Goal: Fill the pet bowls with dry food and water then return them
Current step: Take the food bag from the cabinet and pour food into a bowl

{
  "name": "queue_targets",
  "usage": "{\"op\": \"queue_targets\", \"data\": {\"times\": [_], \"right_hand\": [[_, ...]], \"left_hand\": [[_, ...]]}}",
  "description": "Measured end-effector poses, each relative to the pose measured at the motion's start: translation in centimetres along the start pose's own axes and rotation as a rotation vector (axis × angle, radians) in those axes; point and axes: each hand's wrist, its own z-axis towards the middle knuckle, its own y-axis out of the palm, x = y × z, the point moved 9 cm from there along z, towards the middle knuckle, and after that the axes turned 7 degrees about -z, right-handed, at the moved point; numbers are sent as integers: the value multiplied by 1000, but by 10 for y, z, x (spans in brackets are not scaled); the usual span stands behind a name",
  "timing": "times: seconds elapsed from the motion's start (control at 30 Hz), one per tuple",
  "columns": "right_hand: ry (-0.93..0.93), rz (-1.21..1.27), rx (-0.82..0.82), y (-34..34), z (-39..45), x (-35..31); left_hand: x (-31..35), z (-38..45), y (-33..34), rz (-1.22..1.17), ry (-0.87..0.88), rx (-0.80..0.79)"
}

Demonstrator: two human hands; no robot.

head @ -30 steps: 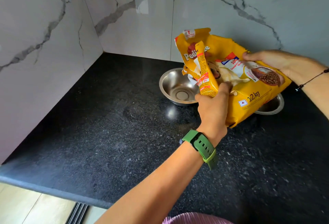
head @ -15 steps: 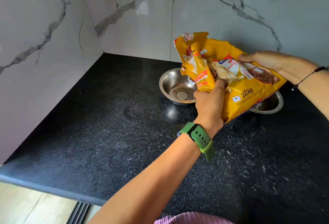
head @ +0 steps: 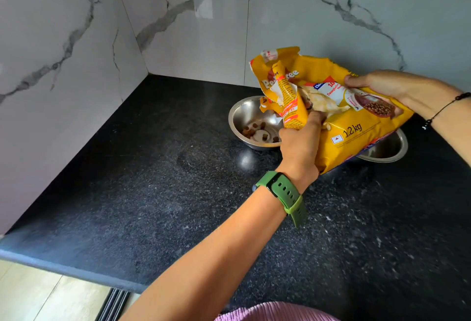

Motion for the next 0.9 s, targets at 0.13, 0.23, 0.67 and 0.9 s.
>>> {"op": "queue_targets", "data": {"times": [0.13,0.23,0.67,0.9], "right_hand": [[39,109,24,-2,-1,6],[49,102,46,-4,-1,5],[4,134,109,-4,-17,-4],[37,104,145,0,-24,-6]], "left_hand": [[7,-2,-2,24,47,7],[6,0,0,35,30,-12],[7,7,-1,12,72,-2],[4,5,-5,19,61,1]]}}
